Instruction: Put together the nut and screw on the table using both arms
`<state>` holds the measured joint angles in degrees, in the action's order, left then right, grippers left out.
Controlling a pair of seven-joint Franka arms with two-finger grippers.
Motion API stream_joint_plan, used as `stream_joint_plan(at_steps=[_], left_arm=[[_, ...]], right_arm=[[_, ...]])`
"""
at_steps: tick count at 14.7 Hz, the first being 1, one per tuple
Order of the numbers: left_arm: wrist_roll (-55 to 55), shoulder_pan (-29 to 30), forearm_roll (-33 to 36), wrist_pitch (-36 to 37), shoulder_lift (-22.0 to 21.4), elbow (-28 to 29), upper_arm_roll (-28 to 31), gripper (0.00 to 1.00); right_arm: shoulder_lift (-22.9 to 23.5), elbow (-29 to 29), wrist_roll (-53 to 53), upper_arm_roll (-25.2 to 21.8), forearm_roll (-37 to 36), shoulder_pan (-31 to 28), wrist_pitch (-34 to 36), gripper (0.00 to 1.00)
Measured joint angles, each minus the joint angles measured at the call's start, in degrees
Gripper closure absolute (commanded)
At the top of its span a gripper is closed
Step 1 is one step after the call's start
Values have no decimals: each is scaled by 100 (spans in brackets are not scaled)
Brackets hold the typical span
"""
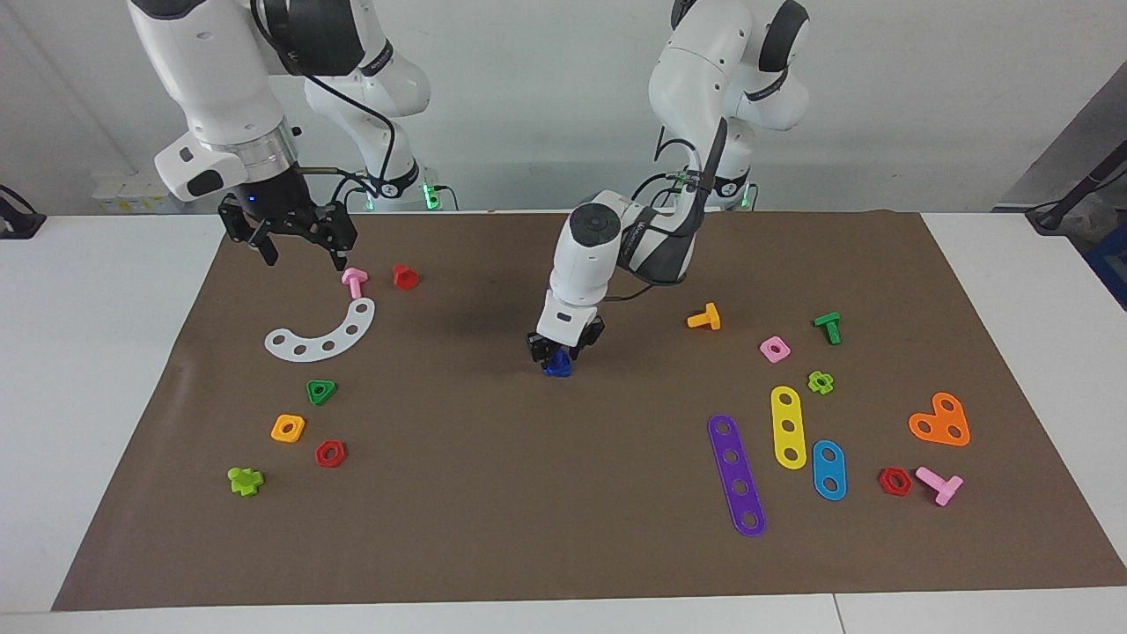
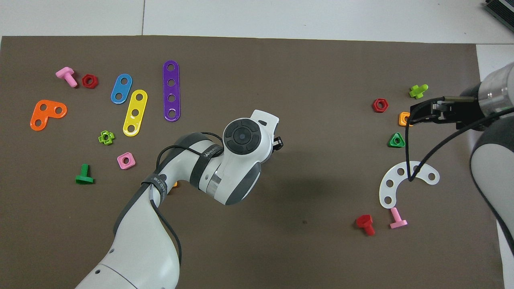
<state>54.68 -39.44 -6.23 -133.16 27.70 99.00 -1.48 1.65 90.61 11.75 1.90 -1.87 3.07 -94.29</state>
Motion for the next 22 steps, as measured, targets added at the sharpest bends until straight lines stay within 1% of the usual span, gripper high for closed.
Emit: stream_joint_plan(at_steps=[2,3,6,8,10,12,14,16,18,20,22], left_arm=[[0,5,66,43,-4,-70,29,0],[-1,20,70,186,-9,-194,56,0],[-133,342,97,958,-76,-786,112,0],[-555,777,97,1538,-345,-991,130,0],[-1310,1322,97,2362,-766,-1029,143,0],[-2446,1856,108,3077,-1143,-966,175,0],[-3650,2399,195,3435,-1400,-729,207,0],[-4691,2944,442,3477,-1576,-399,221,0],[-5418,3403,541,3478,-1717,-186,230,0],[-5921,3816,558,3497,-1893,-93,230,0],[-6131,4146,558,3503,-2141,-67,230,0]], right_arm=[[0,-6,0,0,0,0,0,0],[0,-11,0,0,0,-2,0,0],[0,-17,0,0,0,-2,0,0],[0,-21,0,0,0,-2,0,0],[-1,-47,0,-1,0,-2,0,0],[-5,-65,0,-2,0,-6,0,0],[-13,-67,0,-2,0,-7,29,0],[-58,-44,0,-3,0,-8,169,0],[-116,23,0,-3,0,-12,218,0],[-171,131,0,-3,0,-17,218,0],[-216,233,0,-3,0,-18,216,0]])
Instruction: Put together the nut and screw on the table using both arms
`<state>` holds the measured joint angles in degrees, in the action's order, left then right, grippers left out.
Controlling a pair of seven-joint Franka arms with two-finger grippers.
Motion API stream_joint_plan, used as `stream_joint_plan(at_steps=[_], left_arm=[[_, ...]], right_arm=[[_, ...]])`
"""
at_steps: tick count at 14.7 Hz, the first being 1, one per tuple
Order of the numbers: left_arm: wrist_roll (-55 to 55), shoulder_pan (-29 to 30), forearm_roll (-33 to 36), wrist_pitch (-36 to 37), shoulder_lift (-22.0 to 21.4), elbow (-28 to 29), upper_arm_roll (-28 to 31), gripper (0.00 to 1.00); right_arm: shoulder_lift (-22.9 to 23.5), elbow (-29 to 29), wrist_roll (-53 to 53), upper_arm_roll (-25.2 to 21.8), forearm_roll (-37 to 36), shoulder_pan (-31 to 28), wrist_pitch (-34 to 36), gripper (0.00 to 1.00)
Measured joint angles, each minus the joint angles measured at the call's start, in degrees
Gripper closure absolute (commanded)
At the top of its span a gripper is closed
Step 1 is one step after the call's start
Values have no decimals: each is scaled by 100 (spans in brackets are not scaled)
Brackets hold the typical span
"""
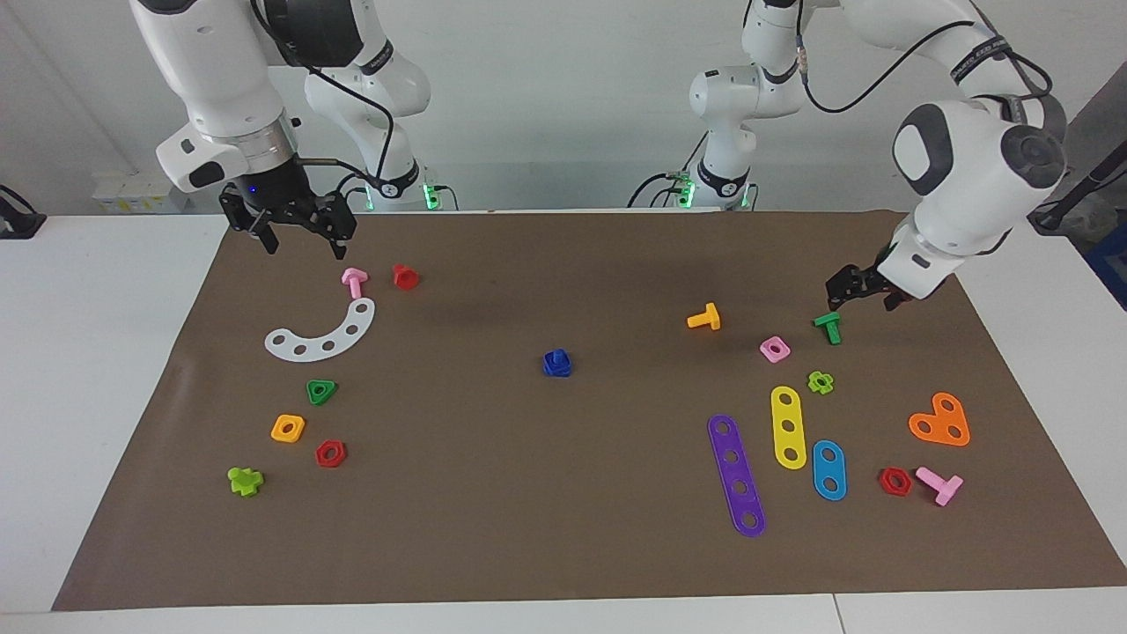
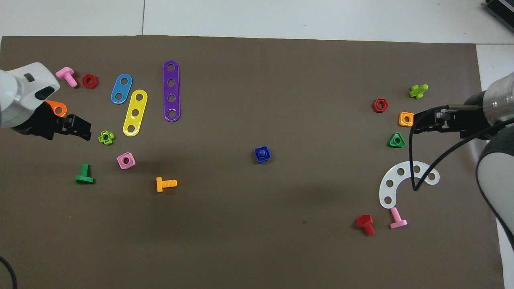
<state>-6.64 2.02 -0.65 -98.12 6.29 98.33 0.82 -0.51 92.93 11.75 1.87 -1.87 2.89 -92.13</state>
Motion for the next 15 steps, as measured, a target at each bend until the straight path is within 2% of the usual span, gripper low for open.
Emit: stream_joint_plan(at_steps=[6,11,15], left_arm=[[-24,116,217,269,-794,-99,-49,0],[-24,112,408,893,-831,-717,-125,0],[-24,104,301,905,-797,-769,-155,0]], right_arm=[[-60,113,0,0,0,-1,-33,0],[-62,138,0,0,0,-5,-54,0],[-65,141,0,-7,0,-49,-54,0]])
